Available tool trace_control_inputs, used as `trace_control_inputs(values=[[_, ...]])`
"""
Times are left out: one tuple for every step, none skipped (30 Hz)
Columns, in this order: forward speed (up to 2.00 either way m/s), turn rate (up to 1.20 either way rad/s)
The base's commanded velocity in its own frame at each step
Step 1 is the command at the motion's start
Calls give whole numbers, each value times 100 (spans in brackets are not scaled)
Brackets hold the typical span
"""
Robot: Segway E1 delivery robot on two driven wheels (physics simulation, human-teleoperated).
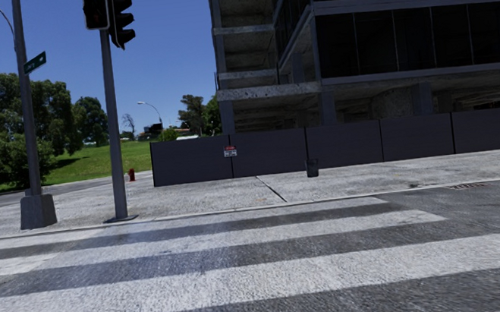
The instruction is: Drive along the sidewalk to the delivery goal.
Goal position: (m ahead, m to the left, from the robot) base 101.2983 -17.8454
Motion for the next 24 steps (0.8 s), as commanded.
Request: trace_control_inputs(values=[[189, 0], [189, 0], [189, 0], [189, 0], [189, 0], [189, 0], [189, 0], [189, 0], [189, 0], [189, 0], [189, 0], [189, 0], [189, 0], [189, 7], [189, 12], [186, 19], [186, 19], [185, 23], [184, 24], [184, 24], [184, 24], [183, 24], [183, 24], [183, 24]])
